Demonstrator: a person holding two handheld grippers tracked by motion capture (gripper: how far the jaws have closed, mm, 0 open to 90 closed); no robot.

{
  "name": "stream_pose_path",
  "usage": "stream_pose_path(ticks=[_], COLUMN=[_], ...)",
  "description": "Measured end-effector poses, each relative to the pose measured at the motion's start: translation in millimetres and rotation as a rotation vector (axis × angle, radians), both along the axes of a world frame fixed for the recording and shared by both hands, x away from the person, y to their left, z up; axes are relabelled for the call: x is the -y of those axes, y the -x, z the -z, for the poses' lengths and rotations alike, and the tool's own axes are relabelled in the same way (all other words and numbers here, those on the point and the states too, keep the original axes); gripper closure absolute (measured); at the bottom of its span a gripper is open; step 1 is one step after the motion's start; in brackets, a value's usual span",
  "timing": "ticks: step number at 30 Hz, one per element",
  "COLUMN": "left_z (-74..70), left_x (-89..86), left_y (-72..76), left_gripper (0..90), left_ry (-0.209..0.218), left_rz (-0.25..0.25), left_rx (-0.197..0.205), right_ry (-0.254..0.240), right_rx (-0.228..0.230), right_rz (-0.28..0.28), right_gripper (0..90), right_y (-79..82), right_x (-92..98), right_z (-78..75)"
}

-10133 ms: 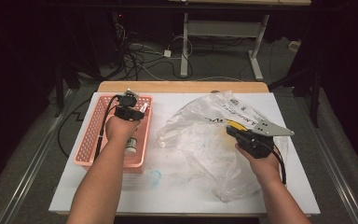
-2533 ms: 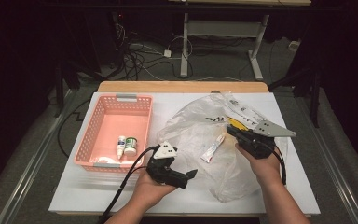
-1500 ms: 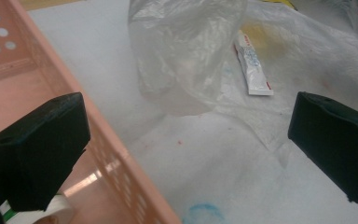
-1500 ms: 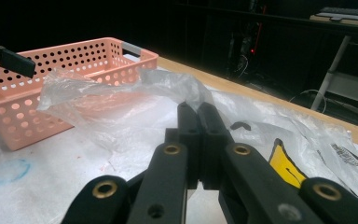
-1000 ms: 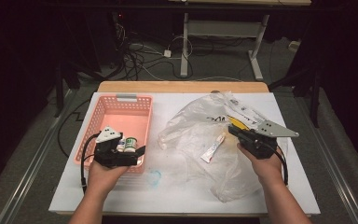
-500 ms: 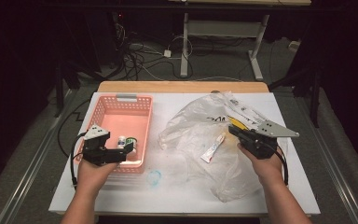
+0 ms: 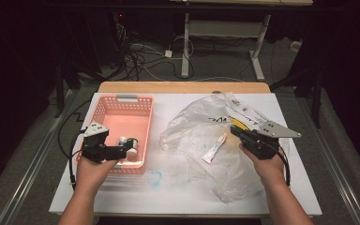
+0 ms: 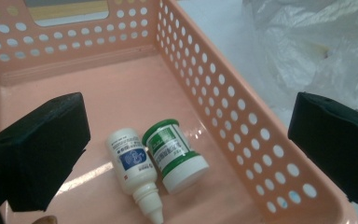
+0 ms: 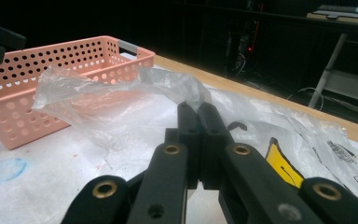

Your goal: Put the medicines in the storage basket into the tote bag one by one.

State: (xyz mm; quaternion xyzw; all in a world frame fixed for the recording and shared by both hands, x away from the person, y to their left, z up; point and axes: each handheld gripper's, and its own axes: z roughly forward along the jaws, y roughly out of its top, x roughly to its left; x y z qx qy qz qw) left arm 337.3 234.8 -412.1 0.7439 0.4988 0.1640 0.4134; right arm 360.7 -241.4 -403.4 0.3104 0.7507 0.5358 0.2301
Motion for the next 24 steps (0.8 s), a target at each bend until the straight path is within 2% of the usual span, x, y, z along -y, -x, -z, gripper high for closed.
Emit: stream_pose_path(ticks=[1,6,8,14,16,19,21,24], left_z=[-2.1,-9.4,-10.0,-5.6,-1.7,3.5,7.7,11.5], left_x=[1.8,5.5,6.5,12.3,13.8,15.4,16.1,18.1], left_y=[-3.0,-19.4,-26.3,-45.1,-51.6,-57.8,-63.1,-67.8], left_gripper=[0.0,0.0,0.0,3.6,4.0,5.0,6.5,9.6], left_ry=[-0.016,-0.036,-0.032,-0.066,-0.06,-0.09,-0.099,-0.128], left_rz=[0.004,0.011,0.014,0.036,0.048,0.045,0.05,0.058], left_rx=[-0.006,-0.037,-0.062,-0.15,-0.207,-0.261,-0.313,-0.354], right_ry=[0.0,-0.001,-0.002,-0.011,-0.011,-0.011,-0.011,-0.011], right_rx=[0.0,-0.002,0.0,0.0,0.001,0.003,0.004,0.001], right_rz=[0.0,0.004,0.003,0.004,0.003,0.004,0.004,0.004], right_gripper=[90.0,90.0,90.0,90.0,90.0,90.0,90.0,90.0], right_y=[0.0,0.8,0.8,0.6,0.4,0.6,0.7,0.9], right_x=[-0.2,-0.4,0.0,1.4,1.8,2.2,2.4,2.2], right_z=[0.1,-0.3,-0.5,-1.0,-1.1,-1.6,-1.9,-2.0])
